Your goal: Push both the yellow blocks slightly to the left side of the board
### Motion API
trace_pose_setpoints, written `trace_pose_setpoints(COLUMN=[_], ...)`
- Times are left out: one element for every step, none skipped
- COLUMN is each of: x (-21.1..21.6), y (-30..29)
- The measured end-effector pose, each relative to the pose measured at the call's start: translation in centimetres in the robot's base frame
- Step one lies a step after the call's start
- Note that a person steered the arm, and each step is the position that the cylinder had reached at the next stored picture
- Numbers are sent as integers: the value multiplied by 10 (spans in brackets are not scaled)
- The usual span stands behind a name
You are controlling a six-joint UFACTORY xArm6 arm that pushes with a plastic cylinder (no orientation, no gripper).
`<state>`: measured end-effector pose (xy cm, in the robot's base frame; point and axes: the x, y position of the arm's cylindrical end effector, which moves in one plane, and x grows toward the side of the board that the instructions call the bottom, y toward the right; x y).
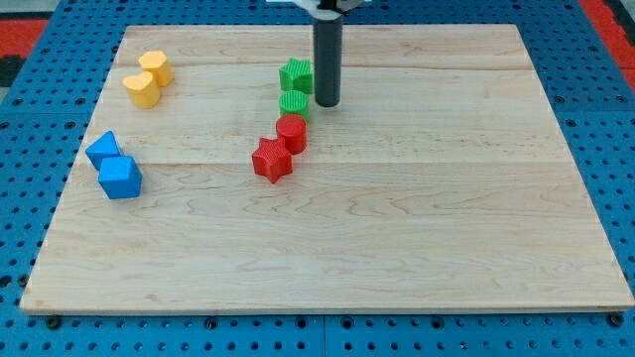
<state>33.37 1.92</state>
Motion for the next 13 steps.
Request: trace_pose_setpoints(x=[-24, -38, -82, -90, -75, -22, -5, -5, 22, 48, 113, 184, 215], y=[4, 0, -49, -148, -199, -214, -218, -229, -221, -184, -164, -174, -244])
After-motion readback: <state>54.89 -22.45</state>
